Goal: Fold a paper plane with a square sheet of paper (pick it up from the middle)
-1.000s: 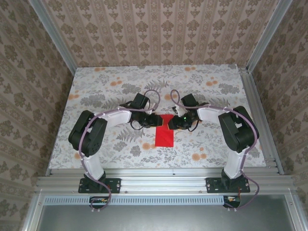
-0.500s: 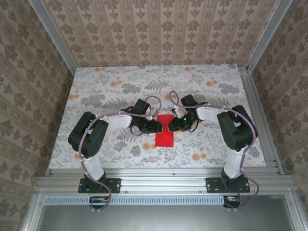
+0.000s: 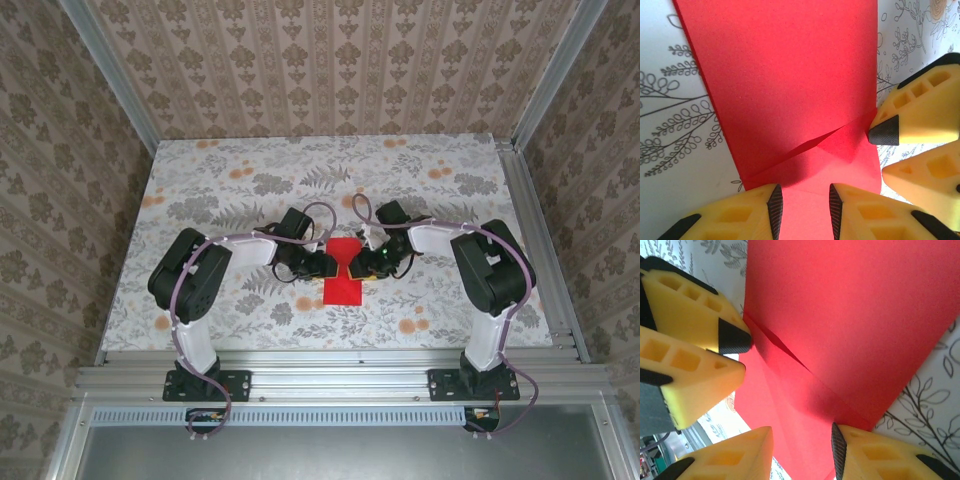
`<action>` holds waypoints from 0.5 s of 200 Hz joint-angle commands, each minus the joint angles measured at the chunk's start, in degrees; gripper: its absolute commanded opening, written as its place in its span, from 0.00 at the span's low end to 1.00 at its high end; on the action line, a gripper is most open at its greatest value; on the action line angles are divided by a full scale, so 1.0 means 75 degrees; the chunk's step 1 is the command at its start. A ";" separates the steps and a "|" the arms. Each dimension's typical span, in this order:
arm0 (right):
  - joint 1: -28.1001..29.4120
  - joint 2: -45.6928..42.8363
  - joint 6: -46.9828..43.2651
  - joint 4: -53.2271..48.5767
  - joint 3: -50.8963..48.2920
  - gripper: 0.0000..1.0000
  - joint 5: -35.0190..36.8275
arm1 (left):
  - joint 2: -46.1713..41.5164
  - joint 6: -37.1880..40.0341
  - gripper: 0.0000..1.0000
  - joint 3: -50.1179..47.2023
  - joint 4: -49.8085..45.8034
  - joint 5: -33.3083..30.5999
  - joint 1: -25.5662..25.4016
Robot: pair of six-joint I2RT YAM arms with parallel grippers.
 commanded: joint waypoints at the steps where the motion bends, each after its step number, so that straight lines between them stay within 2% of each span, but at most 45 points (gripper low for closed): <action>1: 0.0059 -0.0448 0.0200 0.0001 -0.0222 0.39 0.0007 | 0.0375 0.0049 0.34 -0.0005 -0.0134 -0.0074 -0.0063; 47: 0.0052 -0.1204 0.0401 -0.0035 -0.0465 0.42 0.1036 | 0.0384 0.0102 0.35 -0.0045 -0.0154 -0.0056 -0.0039; 100: 0.0059 -0.0626 0.0017 -0.0011 0.0027 0.44 0.1353 | 0.0367 0.0113 0.34 -0.0083 -0.0146 -0.0038 -0.0027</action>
